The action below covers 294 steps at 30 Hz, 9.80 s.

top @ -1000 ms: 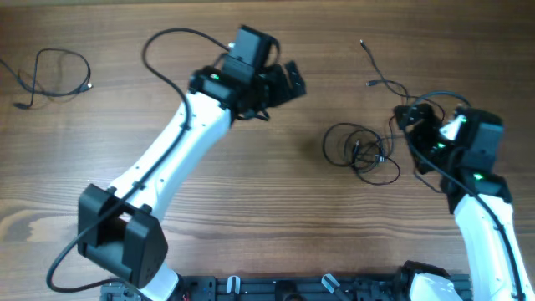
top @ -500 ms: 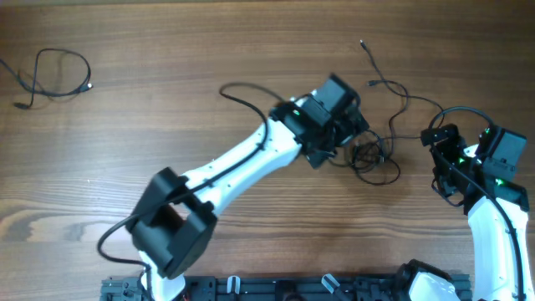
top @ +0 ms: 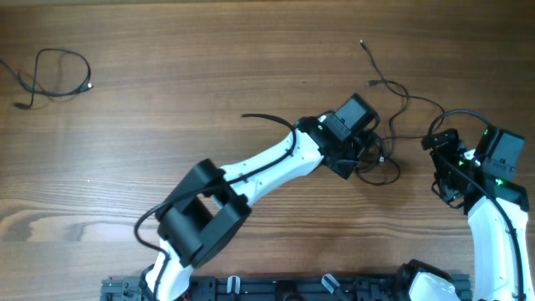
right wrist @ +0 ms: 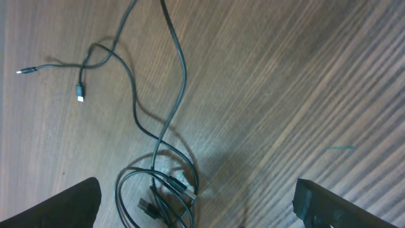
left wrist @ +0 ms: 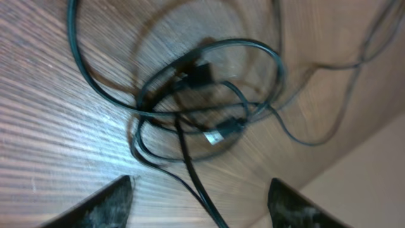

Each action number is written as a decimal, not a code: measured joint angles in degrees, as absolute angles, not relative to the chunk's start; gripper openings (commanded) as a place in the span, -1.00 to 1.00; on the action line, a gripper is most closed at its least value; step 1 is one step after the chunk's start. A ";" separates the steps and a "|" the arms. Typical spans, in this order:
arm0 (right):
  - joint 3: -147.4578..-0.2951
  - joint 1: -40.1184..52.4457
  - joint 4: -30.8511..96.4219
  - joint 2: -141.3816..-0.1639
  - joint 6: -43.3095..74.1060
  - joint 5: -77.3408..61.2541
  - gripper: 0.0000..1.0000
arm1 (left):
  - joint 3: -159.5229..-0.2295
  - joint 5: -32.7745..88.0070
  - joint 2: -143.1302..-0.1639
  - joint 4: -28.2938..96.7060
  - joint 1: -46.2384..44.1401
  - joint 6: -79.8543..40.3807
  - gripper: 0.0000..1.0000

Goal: Untangle cables

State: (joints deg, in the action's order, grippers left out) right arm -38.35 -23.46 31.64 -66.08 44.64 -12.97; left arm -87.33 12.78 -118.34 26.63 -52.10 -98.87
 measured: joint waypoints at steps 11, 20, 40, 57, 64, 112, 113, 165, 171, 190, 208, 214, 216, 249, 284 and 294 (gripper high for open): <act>-38.35 -23.46 32.60 -66.08 44.62 -12.97 1.00 | -87.33 12.60 -120.84 23.49 -52.47 -99.59 -0.53; -38.35 -23.46 32.84 -66.08 44.62 -12.97 0.99 | -87.33 11.66 -120.84 22.90 -52.47 -99.70 -0.92; -38.35 -17.43 31.05 -66.08 29.67 -30.15 0.99 | -87.18 27.20 -97.32 23.29 -36.10 -37.04 -0.92; -38.30 7.53 10.02 -69.12 37.52 -32.64 0.99 | -87.11 28.67 -86.76 17.47 -35.46 -24.23 -0.92; -38.33 8.21 6.11 -79.88 44.12 -20.40 0.99 | -87.11 28.64 -75.02 17.93 -27.77 -25.15 -0.92; -45.63 13.08 -0.12 -90.70 37.17 -36.14 0.99 | -87.15 32.29 -72.34 32.47 -6.57 -26.44 -0.92; -45.65 15.38 -0.12 -90.72 37.82 -34.83 1.00 | -87.15 32.80 -72.34 31.66 -6.57 -26.89 -0.92; -45.91 0.43 12.91 -84.31 17.50 11.55 -0.91 | -87.15 34.48 -68.97 37.04 33.71 -33.54 -0.92; -45.91 0.32 13.87 -84.31 19.16 4.95 0.11 | -87.15 34.41 -68.58 41.39 41.95 -33.54 -0.92; -45.91 0.34 16.71 -76.23 19.64 -6.44 1.00 | -87.15 17.74 -71.88 41.63 46.13 -33.52 -0.92; -45.93 4.78 16.71 -72.88 19.18 -22.57 0.99 | -87.29 -20.67 -88.75 46.98 46.15 -40.36 -0.92; -45.91 6.35 16.73 -73.71 19.18 -23.99 0.99 | -87.22 -20.12 -100.33 56.58 46.15 -55.00 -0.92; -45.91 6.35 16.71 -73.73 19.18 -23.97 0.99 | -87.22 -17.72 -104.14 57.21 46.15 -57.78 -0.92; -45.91 6.35 16.29 -74.96 19.18 -23.97 0.99 | -87.07 6.96 -106.59 47.44 27.62 -30.11 0.98; -45.91 6.35 19.09 -79.72 19.18 -22.68 0.99 | -75.05 -16.08 -106.54 53.28 27.49 -72.29 0.75; -45.91 6.35 19.29 -79.72 19.20 -25.61 0.99 | -65.76 -19.40 -106.50 47.29 27.97 -76.03 -0.92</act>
State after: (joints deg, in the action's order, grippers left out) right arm -45.91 6.35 19.29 -79.72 19.20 -25.61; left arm -65.76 -19.40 -106.50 47.29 27.97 -76.03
